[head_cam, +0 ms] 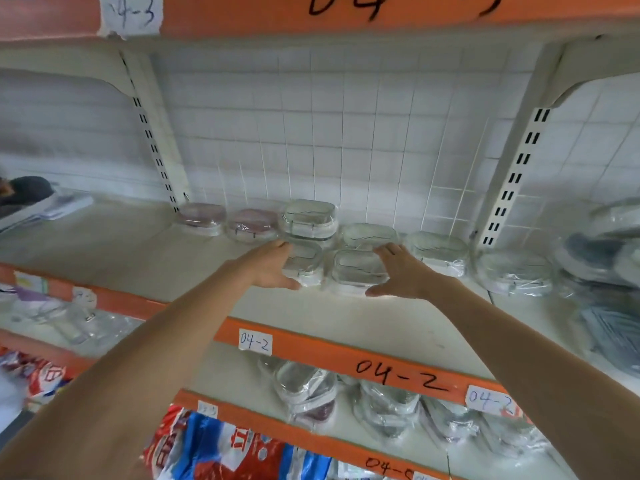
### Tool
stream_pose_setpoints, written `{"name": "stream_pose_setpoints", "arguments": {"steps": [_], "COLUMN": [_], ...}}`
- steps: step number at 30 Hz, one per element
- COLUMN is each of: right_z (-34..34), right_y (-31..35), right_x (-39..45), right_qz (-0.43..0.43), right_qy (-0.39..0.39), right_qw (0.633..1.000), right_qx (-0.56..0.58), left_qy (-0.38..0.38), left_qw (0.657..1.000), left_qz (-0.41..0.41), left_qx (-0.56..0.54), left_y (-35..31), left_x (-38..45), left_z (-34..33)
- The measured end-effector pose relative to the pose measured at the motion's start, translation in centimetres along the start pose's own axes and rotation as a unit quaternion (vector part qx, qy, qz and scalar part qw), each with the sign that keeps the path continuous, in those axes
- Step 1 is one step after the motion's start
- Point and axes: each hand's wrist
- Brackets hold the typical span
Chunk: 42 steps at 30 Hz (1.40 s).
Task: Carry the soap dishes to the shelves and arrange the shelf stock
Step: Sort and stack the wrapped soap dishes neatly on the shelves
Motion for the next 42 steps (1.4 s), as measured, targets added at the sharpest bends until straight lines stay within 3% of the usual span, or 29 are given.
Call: {"name": "stream_pose_setpoints", "arguments": {"steps": [14,24,29,42], "right_z": [-0.2,-1.6,-2.5,-3.0], "right_y": [-0.4,1.5,2.2,0.9], "right_x": [3.9,2.4,0.9,-11.6], "right_qz": [-0.085,-0.151,-0.150,-0.231], "right_qy": [0.041,0.039,0.018,-0.103], "right_qw": [0.994,0.988,0.985,0.964], "right_qx": [0.050,0.003,0.084,0.082], "left_qy": [0.071,0.111,0.079,0.003], "left_qw": [0.994,0.990,0.993,0.990], "left_qz": [-0.056,-0.064,-0.079,-0.139], "left_qx": [0.057,0.060,0.049,0.023], "left_y": [3.4,3.5,3.1,-6.2], "left_x": [6.2,6.3,6.2,0.2], "left_z": [2.5,1.9,1.6,1.2]}}
Point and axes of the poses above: each hand's wrist, its own x-axis towards the middle knuckle, its own z-axis out of the back of the hand, y = z × x, and after that the axes turned 15 degrees about y, right-handed
